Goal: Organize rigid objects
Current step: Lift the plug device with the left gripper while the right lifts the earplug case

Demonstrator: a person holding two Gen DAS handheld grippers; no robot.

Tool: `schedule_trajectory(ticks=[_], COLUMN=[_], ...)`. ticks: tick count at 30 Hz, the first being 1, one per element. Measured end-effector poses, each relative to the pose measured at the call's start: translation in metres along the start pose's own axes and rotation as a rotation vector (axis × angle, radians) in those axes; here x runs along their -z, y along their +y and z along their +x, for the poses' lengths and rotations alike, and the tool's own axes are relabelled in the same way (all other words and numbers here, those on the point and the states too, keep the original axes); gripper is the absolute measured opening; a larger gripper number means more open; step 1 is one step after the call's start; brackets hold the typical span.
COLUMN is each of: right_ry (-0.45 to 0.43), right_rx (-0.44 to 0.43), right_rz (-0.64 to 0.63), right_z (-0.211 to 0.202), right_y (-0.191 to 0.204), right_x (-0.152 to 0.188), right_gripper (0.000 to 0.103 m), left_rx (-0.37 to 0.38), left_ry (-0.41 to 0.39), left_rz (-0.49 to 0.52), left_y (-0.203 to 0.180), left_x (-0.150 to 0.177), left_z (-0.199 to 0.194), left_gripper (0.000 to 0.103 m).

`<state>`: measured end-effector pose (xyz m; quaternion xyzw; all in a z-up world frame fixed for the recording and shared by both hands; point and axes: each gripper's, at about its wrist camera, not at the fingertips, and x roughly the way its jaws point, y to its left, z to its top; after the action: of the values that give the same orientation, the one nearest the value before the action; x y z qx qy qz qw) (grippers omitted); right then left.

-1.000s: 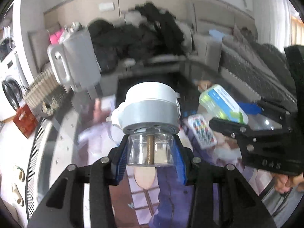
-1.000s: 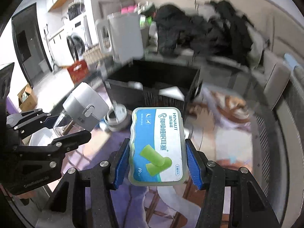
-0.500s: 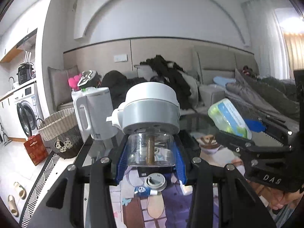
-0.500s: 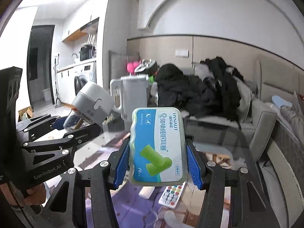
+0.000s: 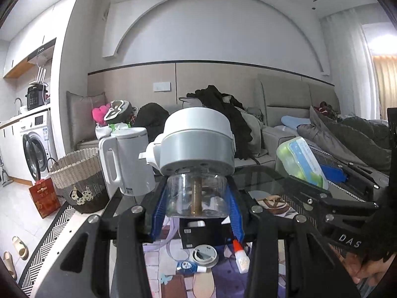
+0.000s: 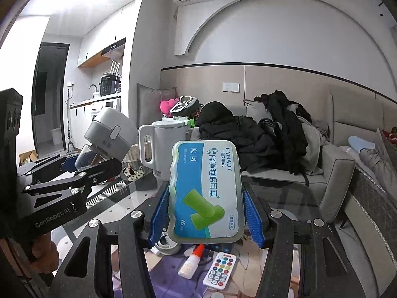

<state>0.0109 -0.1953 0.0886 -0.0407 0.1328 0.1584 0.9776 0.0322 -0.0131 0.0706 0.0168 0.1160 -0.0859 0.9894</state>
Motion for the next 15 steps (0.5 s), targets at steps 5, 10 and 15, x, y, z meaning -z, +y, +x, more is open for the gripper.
schedule_trajectory(ticks=[5, 10, 15], right_ry=[0.000, -0.001, 0.017], right_rx=[0.002, 0.010, 0.013], right_rz=[-0.002, -0.017, -0.028], right_z=[0.010, 0.025, 0.047], right_y=[-0.001, -0.001, -0.003], right_x=[-0.003, -0.005, -0.008], right_gripper=[0.056, 0.056, 0.056], left_rx=[0.006, 0.041, 0.039], left_ry=[-0.014, 0.000, 0.037], left_rz=[0.002, -0.022, -0.042], left_y=[-0.001, 0.002, 0.002], left_x=[-0.005, -0.010, -0.012], left_z=[0.008, 0.025, 0.048], left_gripper=[0.042, 0.042, 0.042])
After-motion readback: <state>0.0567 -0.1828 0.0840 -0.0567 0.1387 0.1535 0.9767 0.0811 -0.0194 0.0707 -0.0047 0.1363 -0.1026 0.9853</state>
